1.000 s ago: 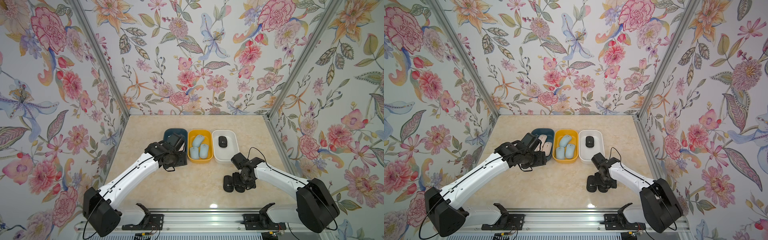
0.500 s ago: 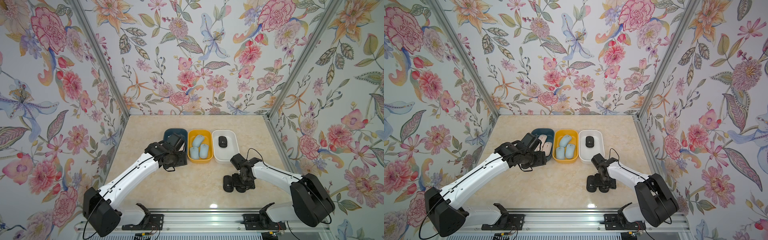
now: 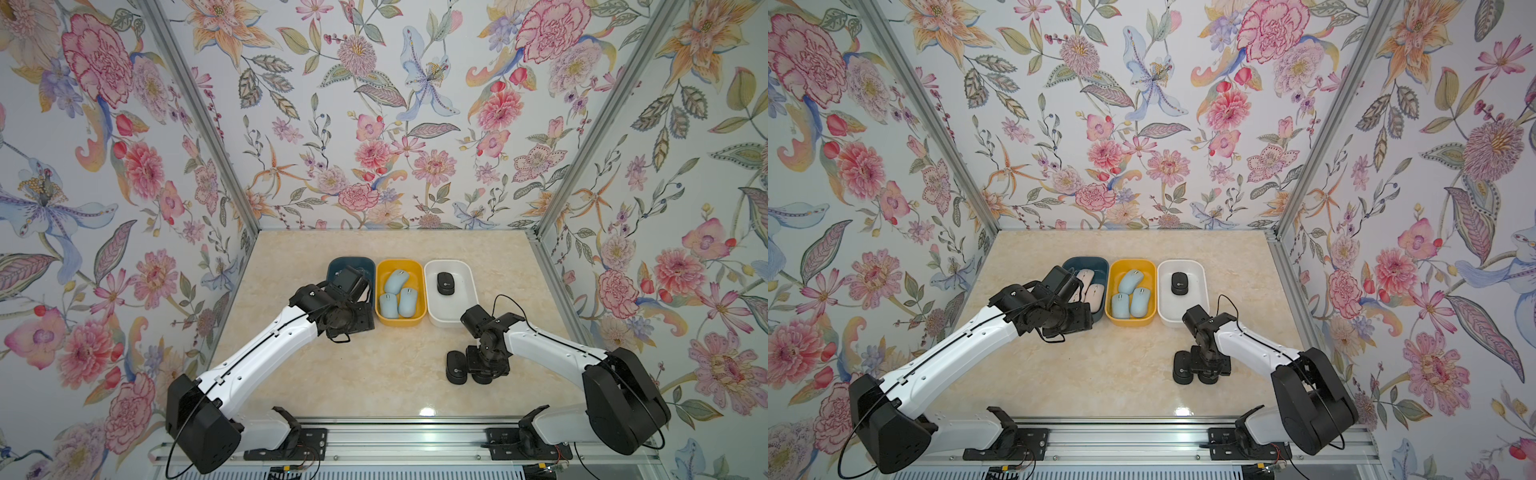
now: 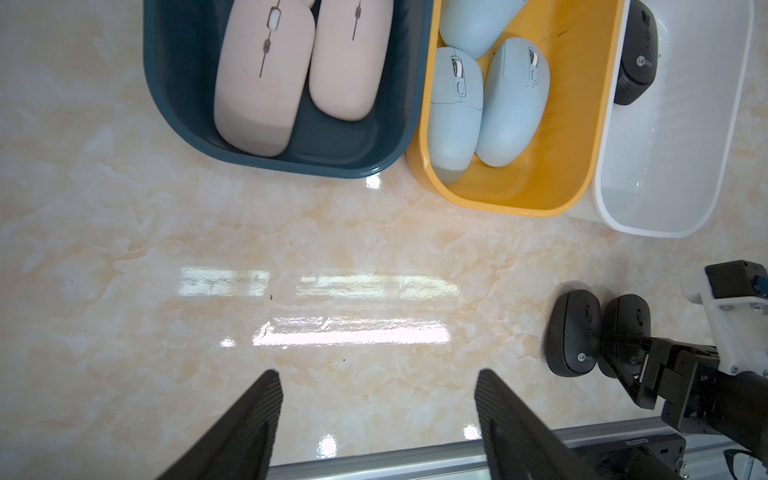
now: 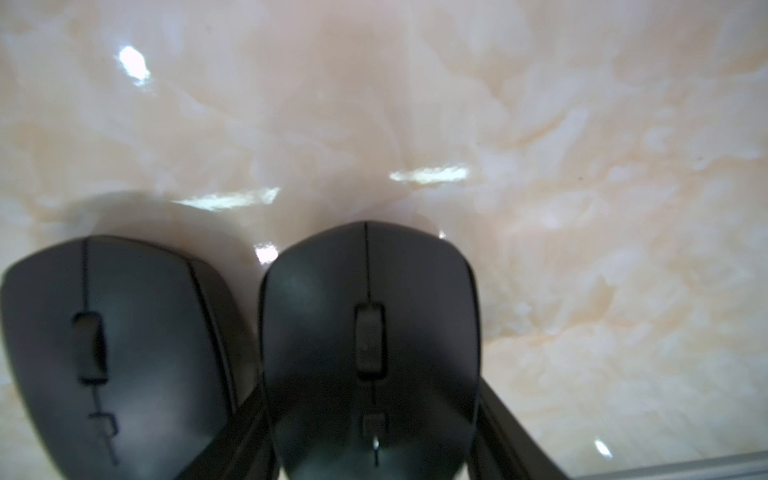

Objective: Place the mice by color into the storage box
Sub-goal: Pick up the mouse from the center of the board, then place the mouse in the storage box.

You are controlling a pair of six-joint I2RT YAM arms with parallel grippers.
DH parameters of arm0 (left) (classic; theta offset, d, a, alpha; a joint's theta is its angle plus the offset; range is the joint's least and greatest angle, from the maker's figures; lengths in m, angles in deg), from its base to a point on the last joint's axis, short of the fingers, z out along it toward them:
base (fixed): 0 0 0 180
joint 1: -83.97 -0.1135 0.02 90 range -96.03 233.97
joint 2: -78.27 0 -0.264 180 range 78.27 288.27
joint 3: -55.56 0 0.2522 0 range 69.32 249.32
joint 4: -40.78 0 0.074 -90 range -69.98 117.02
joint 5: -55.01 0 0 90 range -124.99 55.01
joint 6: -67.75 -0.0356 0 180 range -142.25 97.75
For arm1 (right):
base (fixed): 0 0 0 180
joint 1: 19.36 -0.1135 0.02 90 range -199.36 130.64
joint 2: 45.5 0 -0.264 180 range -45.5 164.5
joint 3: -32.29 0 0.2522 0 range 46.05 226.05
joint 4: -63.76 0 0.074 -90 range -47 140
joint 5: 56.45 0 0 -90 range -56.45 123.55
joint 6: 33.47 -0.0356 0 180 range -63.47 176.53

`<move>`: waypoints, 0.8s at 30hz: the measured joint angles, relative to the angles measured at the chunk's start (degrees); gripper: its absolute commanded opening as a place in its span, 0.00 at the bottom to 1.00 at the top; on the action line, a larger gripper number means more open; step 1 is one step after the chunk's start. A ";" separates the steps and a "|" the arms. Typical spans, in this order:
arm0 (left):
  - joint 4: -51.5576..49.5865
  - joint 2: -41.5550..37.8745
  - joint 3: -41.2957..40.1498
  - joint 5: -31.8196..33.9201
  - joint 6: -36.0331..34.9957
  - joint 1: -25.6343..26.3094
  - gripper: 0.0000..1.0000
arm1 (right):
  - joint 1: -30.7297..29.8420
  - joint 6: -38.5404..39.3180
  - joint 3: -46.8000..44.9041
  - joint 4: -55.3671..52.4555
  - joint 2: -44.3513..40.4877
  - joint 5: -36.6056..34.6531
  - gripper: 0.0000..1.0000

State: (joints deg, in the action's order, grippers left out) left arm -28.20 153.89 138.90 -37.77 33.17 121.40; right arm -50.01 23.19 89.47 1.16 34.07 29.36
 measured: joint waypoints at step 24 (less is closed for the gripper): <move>0.00 -2.99 0.00 1.99 2.08 0.00 0.77 | 2.36 8.55 41.53 -10.78 14.08 -2.73 0.53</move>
State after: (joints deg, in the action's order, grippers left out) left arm -28.20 150.89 138.90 -35.78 35.25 121.40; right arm -47.65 31.74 131.00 -9.62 48.15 26.63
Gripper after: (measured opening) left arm 0.769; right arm 0.619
